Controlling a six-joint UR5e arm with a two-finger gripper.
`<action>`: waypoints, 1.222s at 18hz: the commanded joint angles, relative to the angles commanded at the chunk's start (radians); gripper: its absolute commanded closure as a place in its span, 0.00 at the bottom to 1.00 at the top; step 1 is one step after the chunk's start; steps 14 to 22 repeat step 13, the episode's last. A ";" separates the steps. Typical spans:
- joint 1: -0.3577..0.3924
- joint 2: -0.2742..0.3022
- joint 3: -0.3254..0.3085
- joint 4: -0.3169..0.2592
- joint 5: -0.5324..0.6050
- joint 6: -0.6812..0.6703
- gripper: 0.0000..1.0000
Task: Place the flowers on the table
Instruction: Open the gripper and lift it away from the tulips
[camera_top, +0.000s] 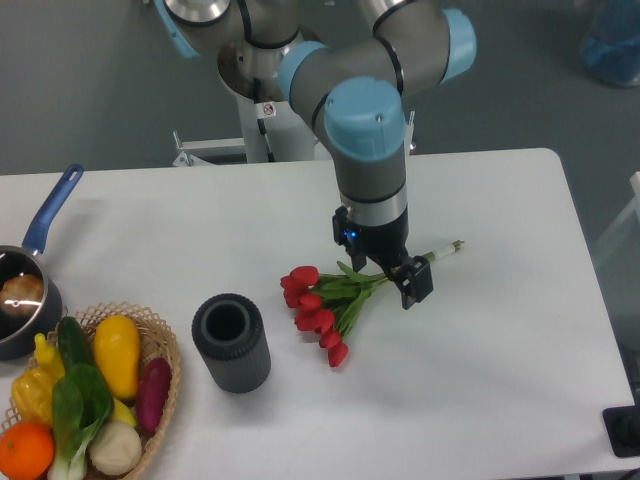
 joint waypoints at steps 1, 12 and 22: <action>0.011 0.003 0.000 0.002 -0.002 0.000 0.00; 0.069 0.032 -0.006 0.003 -0.138 0.009 0.00; 0.069 0.032 -0.006 0.003 -0.138 0.009 0.00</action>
